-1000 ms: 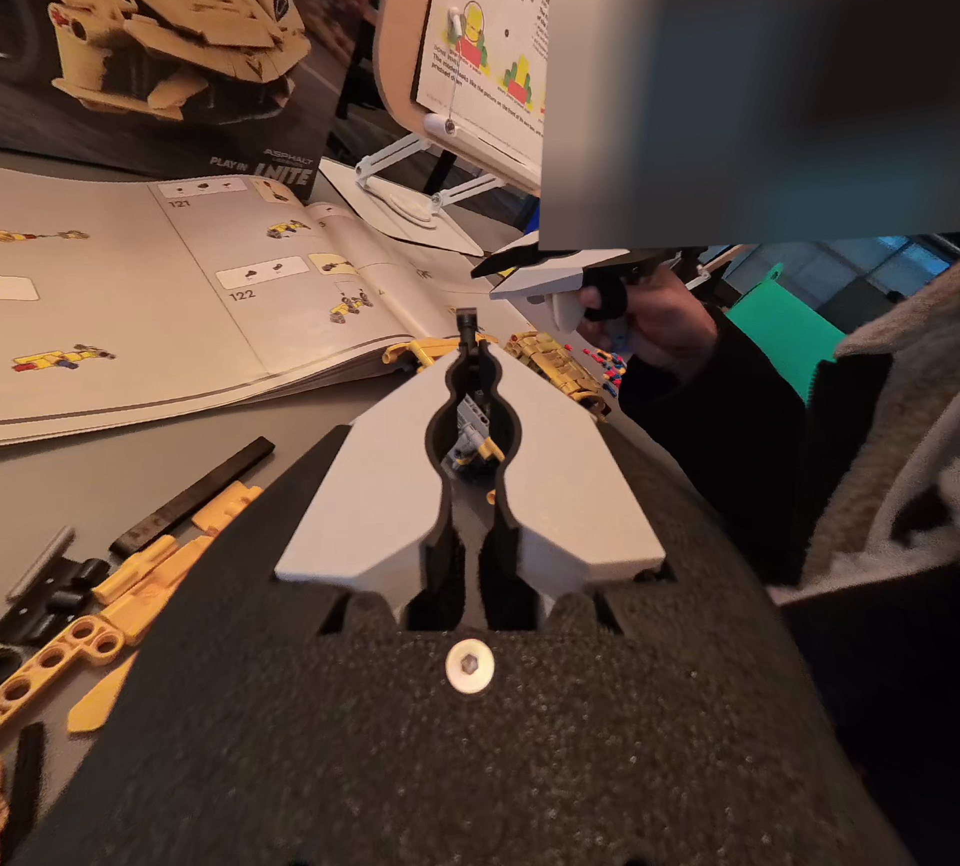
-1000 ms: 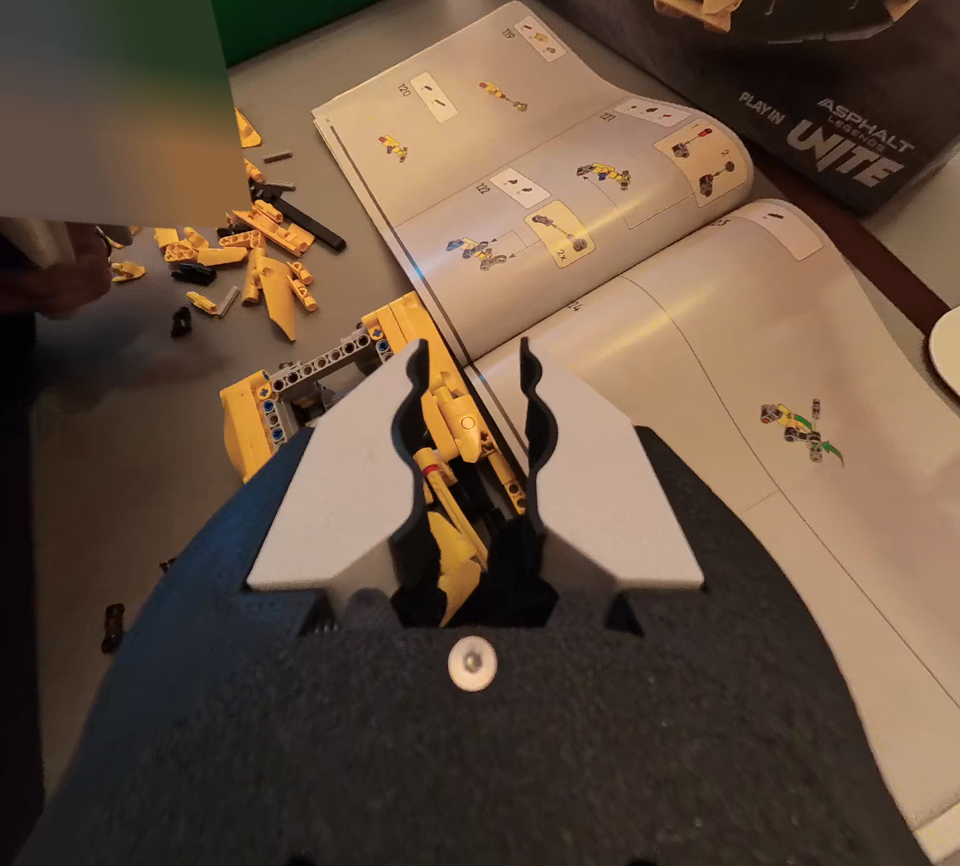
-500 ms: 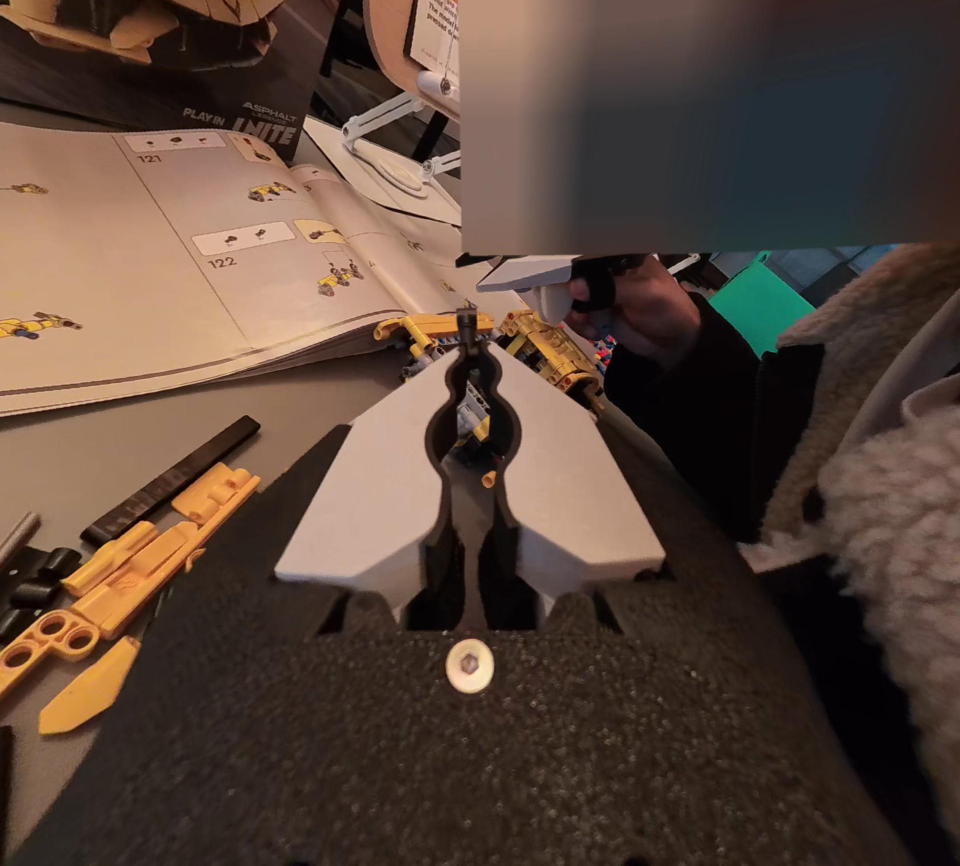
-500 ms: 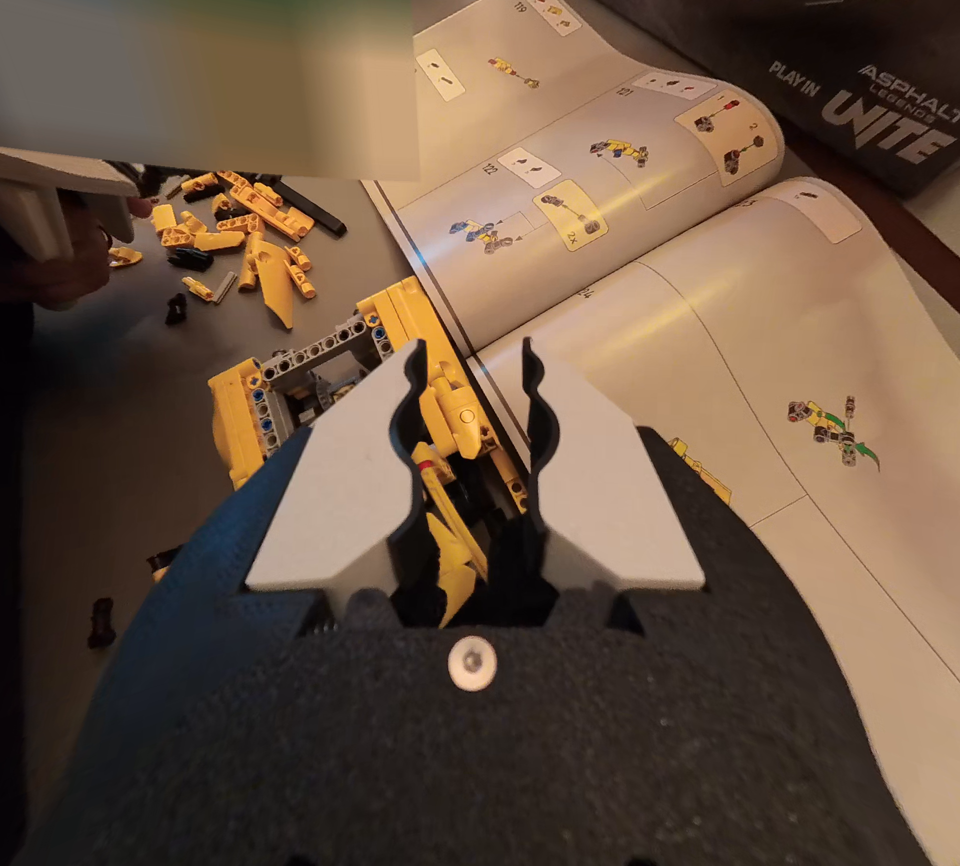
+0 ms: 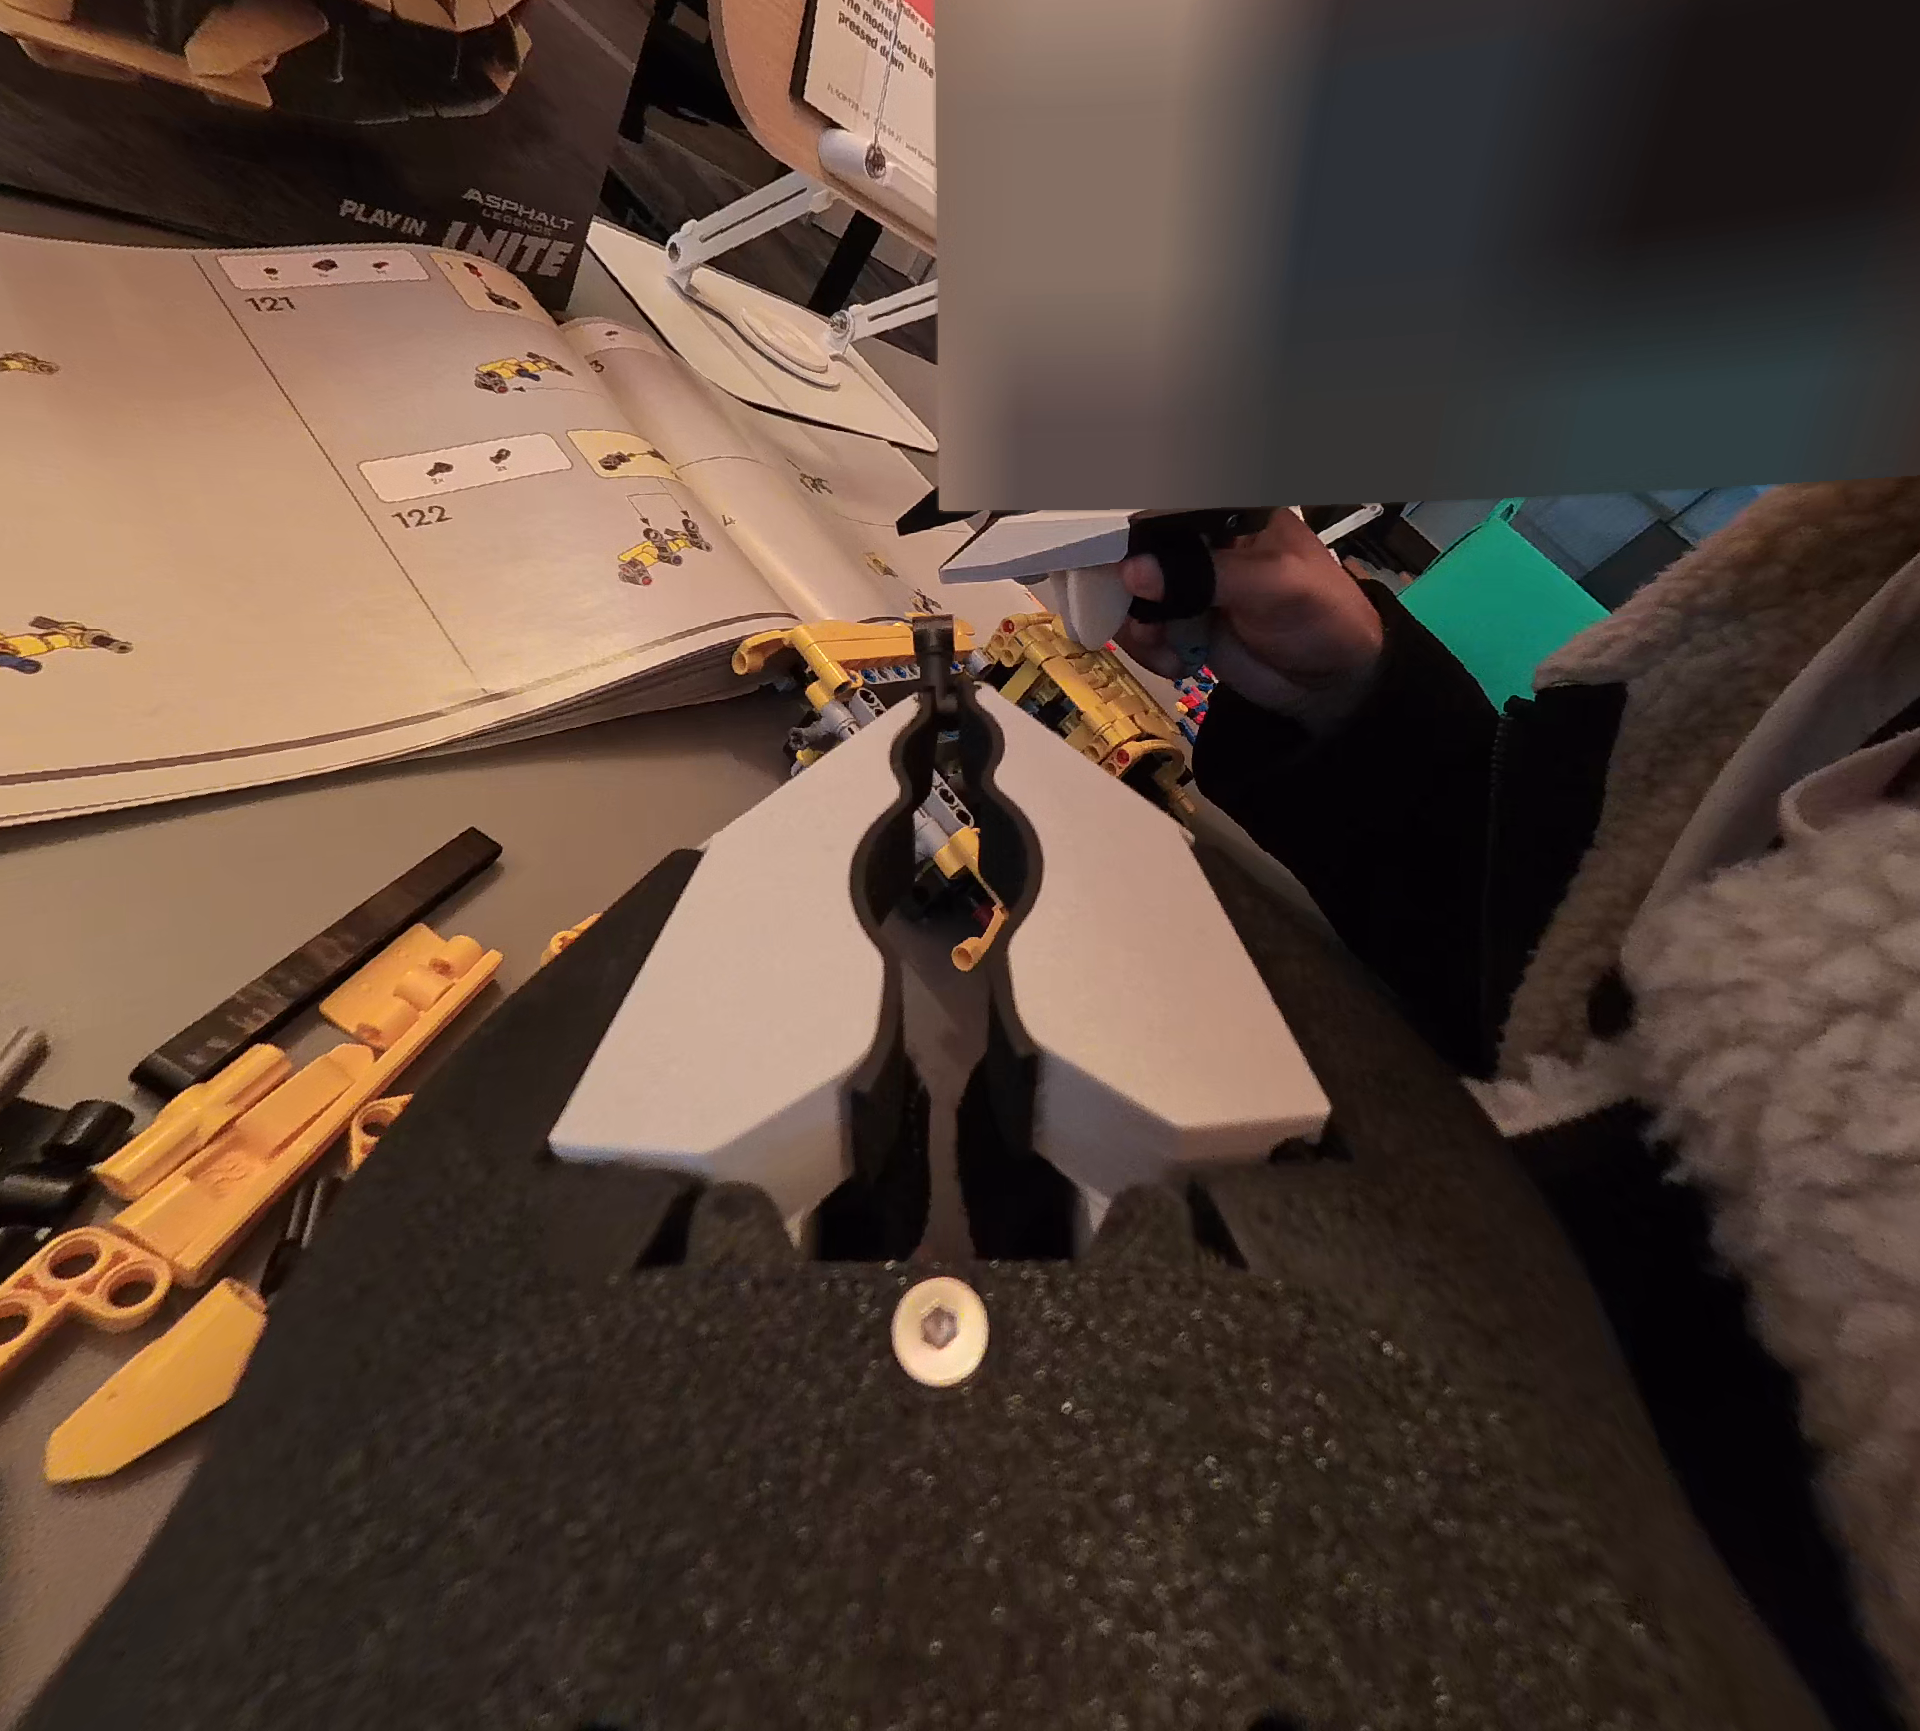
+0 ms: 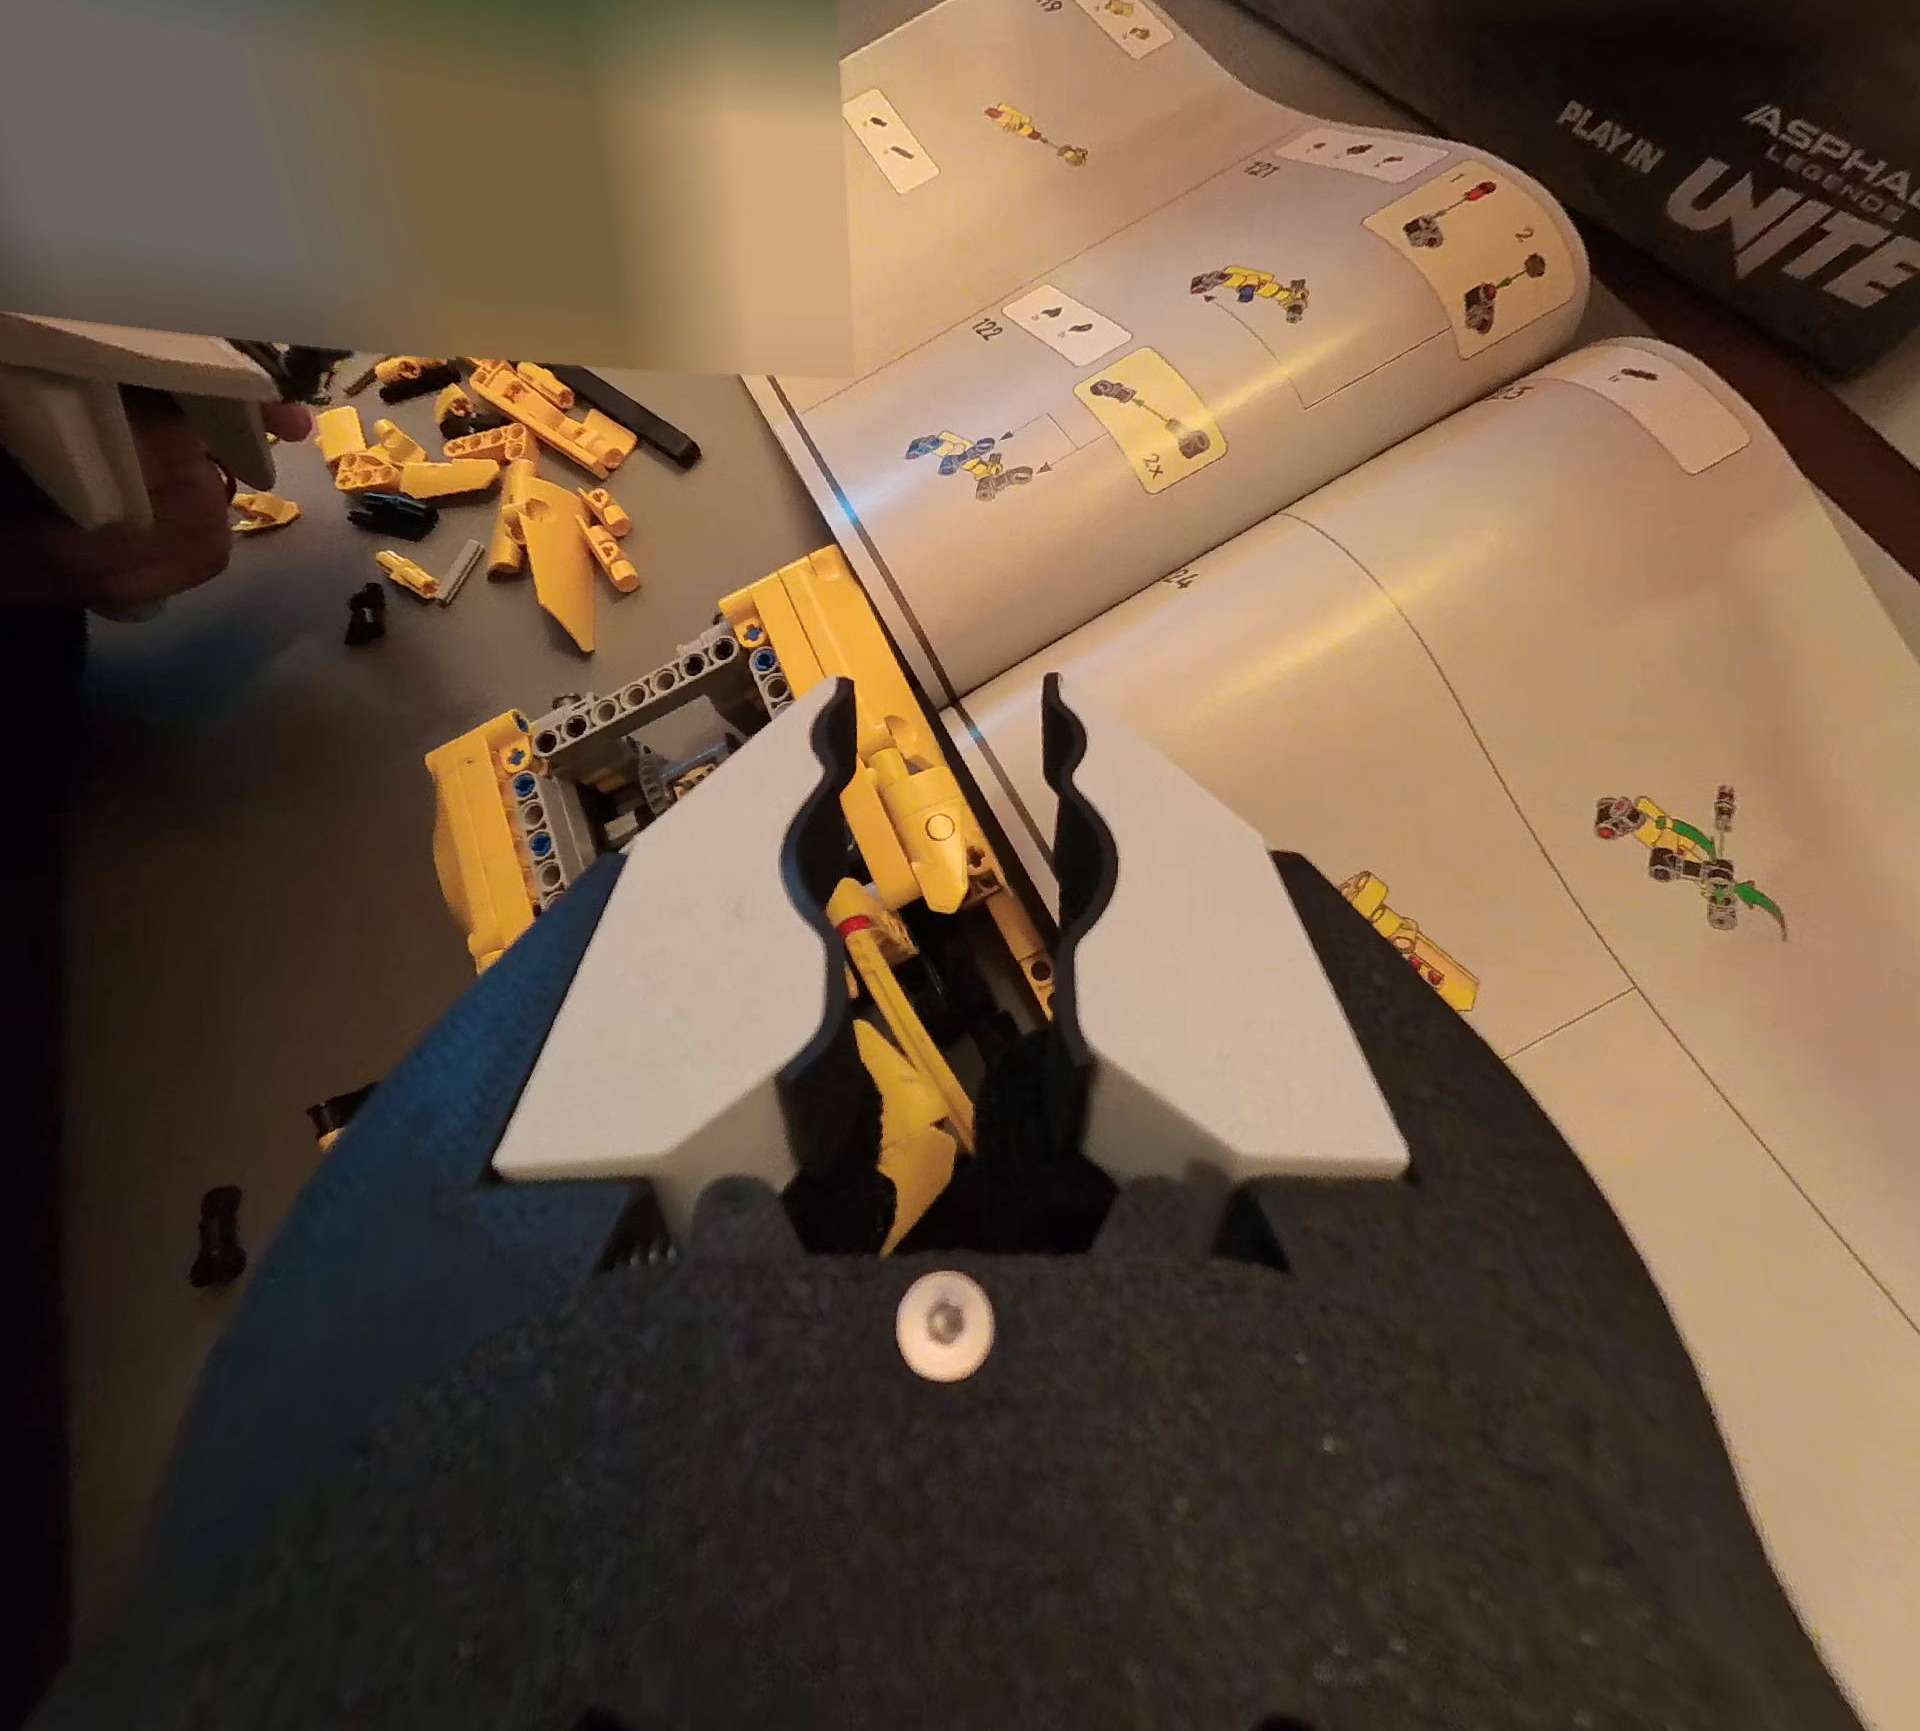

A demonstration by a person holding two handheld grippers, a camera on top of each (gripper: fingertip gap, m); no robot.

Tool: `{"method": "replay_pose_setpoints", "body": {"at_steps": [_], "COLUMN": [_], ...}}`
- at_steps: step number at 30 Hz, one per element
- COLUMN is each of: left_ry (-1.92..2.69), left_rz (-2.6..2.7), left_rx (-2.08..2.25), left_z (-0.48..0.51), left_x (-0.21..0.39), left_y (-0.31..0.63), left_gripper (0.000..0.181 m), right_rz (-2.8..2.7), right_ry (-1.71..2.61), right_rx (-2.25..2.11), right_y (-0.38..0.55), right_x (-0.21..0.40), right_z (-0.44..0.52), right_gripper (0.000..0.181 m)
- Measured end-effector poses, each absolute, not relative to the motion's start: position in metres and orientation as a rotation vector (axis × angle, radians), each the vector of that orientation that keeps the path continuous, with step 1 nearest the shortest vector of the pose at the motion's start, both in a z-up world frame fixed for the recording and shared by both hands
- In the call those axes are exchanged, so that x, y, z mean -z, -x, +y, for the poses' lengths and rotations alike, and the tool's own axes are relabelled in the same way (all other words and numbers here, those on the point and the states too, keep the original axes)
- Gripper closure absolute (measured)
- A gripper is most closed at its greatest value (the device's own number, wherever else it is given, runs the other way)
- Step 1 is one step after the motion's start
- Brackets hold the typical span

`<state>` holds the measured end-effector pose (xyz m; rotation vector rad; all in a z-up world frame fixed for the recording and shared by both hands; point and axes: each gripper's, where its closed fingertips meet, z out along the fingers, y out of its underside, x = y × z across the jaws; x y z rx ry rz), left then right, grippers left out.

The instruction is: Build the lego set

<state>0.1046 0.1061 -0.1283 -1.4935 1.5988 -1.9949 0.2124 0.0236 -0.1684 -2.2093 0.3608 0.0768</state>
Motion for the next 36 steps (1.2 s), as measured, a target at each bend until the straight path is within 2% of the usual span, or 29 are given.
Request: {"method": "replay_pose_setpoints", "body": {"at_steps": [36], "left_ry": [1.493], "left_rz": [1.61], "left_rx": [2.006], "left_z": [0.1043], "left_x": [0.1291], "left_y": [-0.1039], "left_gripper": [0.178], "right_rz": [0.367], "right_ry": [2.186], "right_rx": [-0.109], "right_y": [-0.212], "right_x": [0.1681], "right_z": [0.0242], "right_gripper": [0.147]}}
